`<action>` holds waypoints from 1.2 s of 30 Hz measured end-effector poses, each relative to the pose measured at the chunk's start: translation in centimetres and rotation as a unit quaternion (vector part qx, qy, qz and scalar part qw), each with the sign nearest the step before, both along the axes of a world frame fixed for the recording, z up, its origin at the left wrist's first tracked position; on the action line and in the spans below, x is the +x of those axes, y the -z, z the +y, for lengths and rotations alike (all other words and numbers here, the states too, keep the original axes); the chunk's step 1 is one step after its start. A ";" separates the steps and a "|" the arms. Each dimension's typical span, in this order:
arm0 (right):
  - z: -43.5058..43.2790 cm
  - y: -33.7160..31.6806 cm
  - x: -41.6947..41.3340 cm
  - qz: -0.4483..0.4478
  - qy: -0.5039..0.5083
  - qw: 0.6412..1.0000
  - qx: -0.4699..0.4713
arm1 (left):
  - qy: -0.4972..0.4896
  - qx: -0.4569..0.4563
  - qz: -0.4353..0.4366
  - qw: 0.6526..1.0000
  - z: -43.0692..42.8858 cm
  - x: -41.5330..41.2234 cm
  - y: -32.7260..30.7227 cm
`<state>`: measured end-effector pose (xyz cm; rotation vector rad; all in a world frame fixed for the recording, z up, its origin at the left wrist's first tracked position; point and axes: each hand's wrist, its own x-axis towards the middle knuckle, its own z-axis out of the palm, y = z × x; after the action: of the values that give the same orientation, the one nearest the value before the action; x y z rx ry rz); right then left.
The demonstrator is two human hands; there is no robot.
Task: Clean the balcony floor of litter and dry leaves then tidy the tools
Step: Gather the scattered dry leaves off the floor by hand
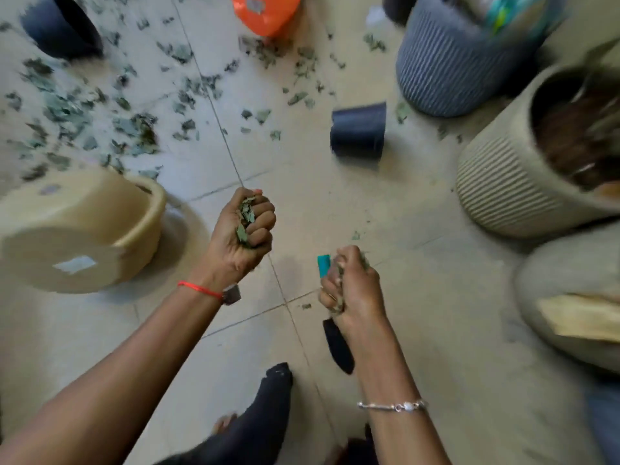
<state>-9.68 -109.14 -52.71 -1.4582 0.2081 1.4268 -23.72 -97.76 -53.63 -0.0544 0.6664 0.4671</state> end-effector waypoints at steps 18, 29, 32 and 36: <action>9.2 -65.9 -1.2 0.097 -0.088 0.974 0.185 | -0.178 0.090 -0.082 0.977 0.5 0.3 -63.5; 28.1 -66.8 -6.8 0.155 -0.121 0.962 0.192 | -0.202 0.148 -0.029 0.968 19.6 -3.8 -66.6; 34.6 -67.4 -8.4 0.149 -0.111 0.964 0.192 | -0.234 0.127 -0.043 0.963 25.8 -4.9 -67.2; 42.6 -67.0 -9.0 0.136 -0.130 0.964 0.186 | -0.254 0.105 -0.043 0.960 33.4 -5.3 -66.3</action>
<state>-18.70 -66.50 14.26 -1.0056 -0.0858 1.7702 -28.97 -64.40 12.70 -0.0442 0.5089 1.0245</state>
